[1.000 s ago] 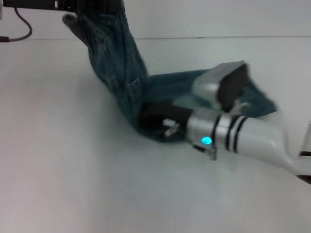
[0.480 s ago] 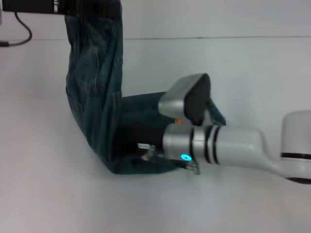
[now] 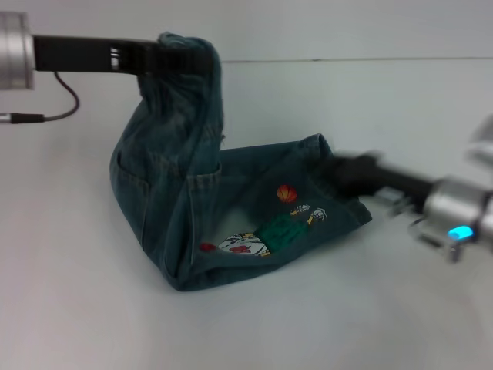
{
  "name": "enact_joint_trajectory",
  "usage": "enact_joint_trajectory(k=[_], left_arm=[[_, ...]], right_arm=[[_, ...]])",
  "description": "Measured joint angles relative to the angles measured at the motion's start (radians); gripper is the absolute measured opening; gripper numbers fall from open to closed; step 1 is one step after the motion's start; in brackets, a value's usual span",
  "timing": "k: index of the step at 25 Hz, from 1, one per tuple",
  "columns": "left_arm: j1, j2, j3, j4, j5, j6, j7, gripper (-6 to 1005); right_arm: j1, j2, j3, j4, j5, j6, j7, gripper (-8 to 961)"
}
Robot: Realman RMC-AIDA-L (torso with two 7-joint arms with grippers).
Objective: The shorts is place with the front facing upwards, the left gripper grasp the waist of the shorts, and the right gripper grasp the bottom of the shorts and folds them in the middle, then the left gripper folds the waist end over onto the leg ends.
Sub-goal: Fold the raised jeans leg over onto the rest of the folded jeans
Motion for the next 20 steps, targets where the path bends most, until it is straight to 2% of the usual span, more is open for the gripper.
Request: enact_joint_trajectory(k=[5, 11, 17, 20], left_arm=[[-0.010, -0.047, 0.025, -0.016, 0.000, -0.025, 0.041, 141], [-0.032, -0.105, 0.146, -0.112, -0.008, -0.154, 0.127, 153], [-0.110, -0.119, 0.331, -0.295, -0.008, -0.320, 0.156, 165], [-0.124, -0.124, 0.360, -0.323, -0.008, -0.368, 0.149, 171]], right_arm=[[-0.076, -0.003, 0.023, -0.145, 0.222, -0.160, 0.051, 10], [-0.131, -0.009, 0.021, -0.161, 0.467, -0.260, 0.064, 10], [-0.132, 0.000, 0.019, -0.152, 0.491, -0.271, 0.064, 10], [-0.128, 0.001, 0.014, -0.131, 0.487, -0.265, 0.059, 10]])
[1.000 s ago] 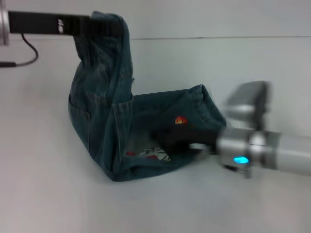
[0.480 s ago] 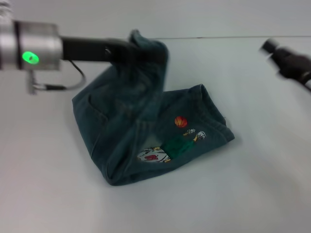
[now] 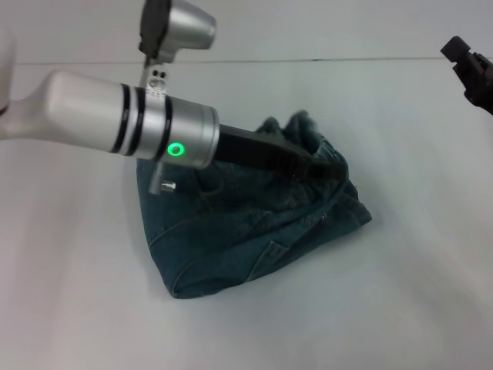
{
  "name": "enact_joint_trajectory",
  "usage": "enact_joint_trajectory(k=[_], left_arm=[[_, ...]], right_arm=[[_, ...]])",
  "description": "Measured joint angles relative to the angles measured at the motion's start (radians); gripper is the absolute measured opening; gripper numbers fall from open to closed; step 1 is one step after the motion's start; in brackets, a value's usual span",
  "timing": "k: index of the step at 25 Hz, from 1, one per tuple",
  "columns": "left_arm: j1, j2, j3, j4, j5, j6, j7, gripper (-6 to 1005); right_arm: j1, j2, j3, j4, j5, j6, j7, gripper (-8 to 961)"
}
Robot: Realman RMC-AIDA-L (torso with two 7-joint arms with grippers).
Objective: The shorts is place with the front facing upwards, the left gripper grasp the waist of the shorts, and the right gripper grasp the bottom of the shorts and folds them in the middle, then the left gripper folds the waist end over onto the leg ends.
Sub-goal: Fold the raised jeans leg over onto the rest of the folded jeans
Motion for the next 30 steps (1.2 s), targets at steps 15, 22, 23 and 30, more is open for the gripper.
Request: enact_joint_trajectory(k=[15, 22, 23, 30], left_arm=[[0.030, 0.002, 0.047, -0.022, -0.154, -0.054, 0.052, 642], [0.038, -0.001, 0.121, -0.044, -0.197, -0.069, 0.125, 797], [0.038, -0.001, 0.150, -0.044, -0.198, -0.075, 0.127, 820], [0.026, 0.007, 0.354, 0.060, -0.161, -0.109, 0.090, 868]], right_arm=[[0.002, 0.002, -0.042, 0.021, 0.000, 0.017, -0.005, 11], [0.004, 0.003, -0.050, 0.035, 0.000, 0.019, -0.017, 11], [0.003, 0.003, -0.051, 0.036, 0.000, 0.020, -0.017, 11], [-0.007, 0.002, -0.050, 0.037, 0.005, 0.027, -0.018, 11]])
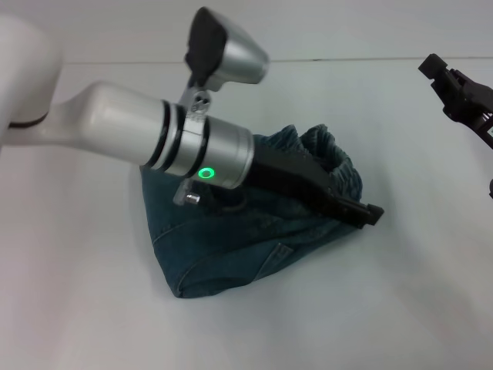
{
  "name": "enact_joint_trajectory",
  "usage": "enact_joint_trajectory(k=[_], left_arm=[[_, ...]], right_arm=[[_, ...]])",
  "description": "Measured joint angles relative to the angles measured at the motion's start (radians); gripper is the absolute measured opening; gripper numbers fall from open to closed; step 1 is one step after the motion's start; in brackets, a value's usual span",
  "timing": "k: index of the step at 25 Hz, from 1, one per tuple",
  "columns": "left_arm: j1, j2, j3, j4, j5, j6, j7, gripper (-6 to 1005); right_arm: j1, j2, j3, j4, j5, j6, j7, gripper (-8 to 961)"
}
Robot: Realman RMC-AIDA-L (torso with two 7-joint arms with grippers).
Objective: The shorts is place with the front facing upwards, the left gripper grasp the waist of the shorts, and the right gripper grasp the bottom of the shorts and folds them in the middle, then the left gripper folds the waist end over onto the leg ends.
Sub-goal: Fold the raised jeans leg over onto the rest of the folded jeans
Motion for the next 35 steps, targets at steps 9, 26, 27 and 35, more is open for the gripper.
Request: enact_joint_trajectory(k=[9, 26, 27, 35], left_arm=[[-0.050, -0.001, 0.091, 0.127, 0.144, -0.010, -0.102, 861], [-0.071, -0.006, 0.263, 0.209, 0.226, -0.045, -0.118, 862], [-0.073, -0.005, 0.278, 0.207, 0.227, -0.046, -0.118, 862], [-0.078, -0.007, 0.349, 0.215, 0.229, -0.081, -0.117, 862]], right_arm=[[-0.008, 0.000, 0.006, 0.007, 0.003, 0.011, 0.000, 11], [-0.012, 0.001, 0.011, 0.019, 0.009, 0.051, -0.001, 10], [-0.013, 0.001, 0.011, 0.019, 0.009, 0.053, -0.002, 10], [-0.013, 0.002, 0.011, 0.026, 0.010, 0.066, -0.015, 10]])
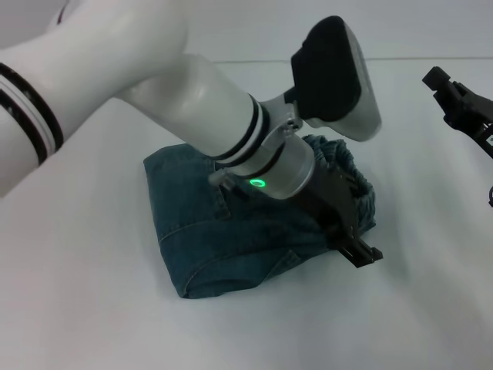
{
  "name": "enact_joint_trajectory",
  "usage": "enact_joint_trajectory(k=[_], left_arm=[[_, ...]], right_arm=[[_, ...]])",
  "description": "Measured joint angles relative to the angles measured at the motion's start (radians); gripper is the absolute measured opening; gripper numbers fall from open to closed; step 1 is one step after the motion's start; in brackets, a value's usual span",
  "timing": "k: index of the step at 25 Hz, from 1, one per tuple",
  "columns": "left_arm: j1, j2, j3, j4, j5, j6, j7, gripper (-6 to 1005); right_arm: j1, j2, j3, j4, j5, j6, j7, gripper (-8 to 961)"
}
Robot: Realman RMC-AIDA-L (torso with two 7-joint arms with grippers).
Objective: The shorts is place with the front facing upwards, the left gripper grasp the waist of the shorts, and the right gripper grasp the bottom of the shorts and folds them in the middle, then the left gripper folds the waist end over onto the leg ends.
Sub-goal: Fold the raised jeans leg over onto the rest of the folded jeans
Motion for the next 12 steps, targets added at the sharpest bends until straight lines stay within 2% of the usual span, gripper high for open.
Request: enact_joint_trajectory(k=[5, 12], left_arm=[[0.005, -0.001, 0.020, 0.009, -0.007, -0.032, -0.001, 861], [0.041, 0.003, -0.008, 0.087, -0.007, -0.027, -0.004, 861]], right_arm=[[0.000, 0.000, 0.000, 0.006, 0.000, 0.005, -0.010, 10], [0.000, 0.000, 0.006, 0.006, 0.000, 0.005, -0.013, 11]])
